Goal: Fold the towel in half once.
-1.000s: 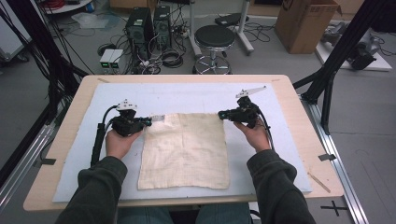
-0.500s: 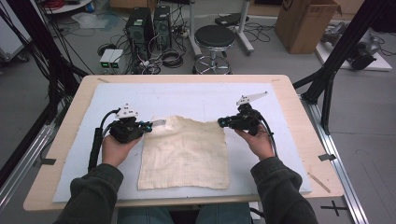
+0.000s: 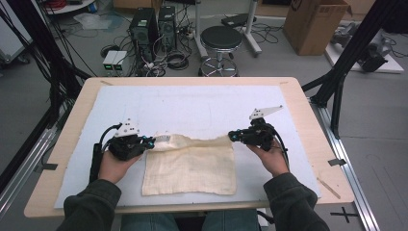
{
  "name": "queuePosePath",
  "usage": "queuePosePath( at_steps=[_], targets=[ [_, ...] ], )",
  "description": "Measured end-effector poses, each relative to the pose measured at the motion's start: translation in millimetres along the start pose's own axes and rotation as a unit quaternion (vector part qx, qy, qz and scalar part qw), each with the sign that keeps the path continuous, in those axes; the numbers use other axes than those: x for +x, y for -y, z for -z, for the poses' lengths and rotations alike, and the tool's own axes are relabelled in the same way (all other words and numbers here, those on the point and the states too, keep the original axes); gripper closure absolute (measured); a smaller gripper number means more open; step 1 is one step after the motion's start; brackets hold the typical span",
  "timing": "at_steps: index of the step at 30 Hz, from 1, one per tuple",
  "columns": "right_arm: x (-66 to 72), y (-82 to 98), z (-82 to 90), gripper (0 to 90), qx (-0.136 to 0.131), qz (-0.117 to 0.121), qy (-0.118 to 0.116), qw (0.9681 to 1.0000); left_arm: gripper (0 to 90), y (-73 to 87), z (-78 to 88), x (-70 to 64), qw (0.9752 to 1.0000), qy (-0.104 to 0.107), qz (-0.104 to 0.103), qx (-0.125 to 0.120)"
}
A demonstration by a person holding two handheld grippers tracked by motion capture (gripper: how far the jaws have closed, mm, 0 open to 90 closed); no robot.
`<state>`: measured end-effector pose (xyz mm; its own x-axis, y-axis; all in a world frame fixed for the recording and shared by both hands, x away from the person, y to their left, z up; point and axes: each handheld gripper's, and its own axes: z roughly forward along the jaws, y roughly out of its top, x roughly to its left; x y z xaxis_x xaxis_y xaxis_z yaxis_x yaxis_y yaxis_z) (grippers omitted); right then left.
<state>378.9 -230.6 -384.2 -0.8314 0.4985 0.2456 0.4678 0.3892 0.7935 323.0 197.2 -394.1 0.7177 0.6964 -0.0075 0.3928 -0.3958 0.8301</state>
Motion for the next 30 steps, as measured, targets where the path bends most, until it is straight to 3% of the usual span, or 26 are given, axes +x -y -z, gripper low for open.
queuePosePath(
  at_steps=[14, 18, 24, 30],
  targets=[
    [15.1, 24.3, 3.8, 85.1, 0.01, 0.001, -0.008, 0.9999, 85.5, 21.9, 6.0, -19.2, 0.9987, 0.004, -0.047, 0.021],
    [20.6, 30.9, 5.2, 85.0, 0.018, 0.003, -0.01, 0.9998, 85.3, 27.1, 10.2, -22.1, 0.999, 0.016, -0.04, 0.009],
    [27.4, 40.3, 9.0, 84.8, 0.023, 0.004, -0.012, 0.9997, 85.4, 36.2, 16.7, -29.0, 0.9983, 0.012, -0.057, 0.004],
    [37.2, 49.8, 4.4, 84.6, 0.046, 0.021, -0.016, 0.9986, 85.4, 46.6, 16.7, -36.3, 0.9976, 0.019, -0.065, 0.016]
  ],
)
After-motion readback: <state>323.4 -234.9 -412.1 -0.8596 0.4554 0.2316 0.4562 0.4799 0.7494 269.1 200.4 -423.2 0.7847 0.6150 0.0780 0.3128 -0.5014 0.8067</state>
